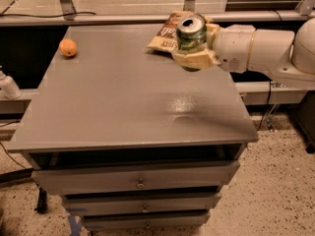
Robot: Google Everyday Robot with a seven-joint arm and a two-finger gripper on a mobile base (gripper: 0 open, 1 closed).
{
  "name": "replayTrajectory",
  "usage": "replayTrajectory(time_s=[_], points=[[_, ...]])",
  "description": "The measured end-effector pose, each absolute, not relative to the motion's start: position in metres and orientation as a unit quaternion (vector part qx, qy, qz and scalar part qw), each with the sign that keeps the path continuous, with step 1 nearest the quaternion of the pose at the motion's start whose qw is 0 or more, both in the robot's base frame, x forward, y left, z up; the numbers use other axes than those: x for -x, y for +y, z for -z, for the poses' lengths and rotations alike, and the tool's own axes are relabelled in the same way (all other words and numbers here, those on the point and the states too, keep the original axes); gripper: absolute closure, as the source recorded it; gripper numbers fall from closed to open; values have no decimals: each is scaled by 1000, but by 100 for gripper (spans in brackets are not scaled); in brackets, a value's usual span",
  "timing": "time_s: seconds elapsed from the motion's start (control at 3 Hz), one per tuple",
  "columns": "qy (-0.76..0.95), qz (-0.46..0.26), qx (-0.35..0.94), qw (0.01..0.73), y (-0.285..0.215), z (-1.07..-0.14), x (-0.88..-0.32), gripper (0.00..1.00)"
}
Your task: Move green can near brown chip bag
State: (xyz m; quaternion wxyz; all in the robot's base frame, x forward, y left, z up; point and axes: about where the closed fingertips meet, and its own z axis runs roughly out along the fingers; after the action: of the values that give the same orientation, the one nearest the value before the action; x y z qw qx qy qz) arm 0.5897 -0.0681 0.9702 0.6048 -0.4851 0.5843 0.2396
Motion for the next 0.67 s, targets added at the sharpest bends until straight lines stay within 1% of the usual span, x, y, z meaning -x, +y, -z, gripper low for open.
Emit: replayTrajectory(time_s=[0.33,0.67], points=[[588,-227,449,634,-114,-983,-622,100],[580,-233,413,663,-143,-986,-657,100]])
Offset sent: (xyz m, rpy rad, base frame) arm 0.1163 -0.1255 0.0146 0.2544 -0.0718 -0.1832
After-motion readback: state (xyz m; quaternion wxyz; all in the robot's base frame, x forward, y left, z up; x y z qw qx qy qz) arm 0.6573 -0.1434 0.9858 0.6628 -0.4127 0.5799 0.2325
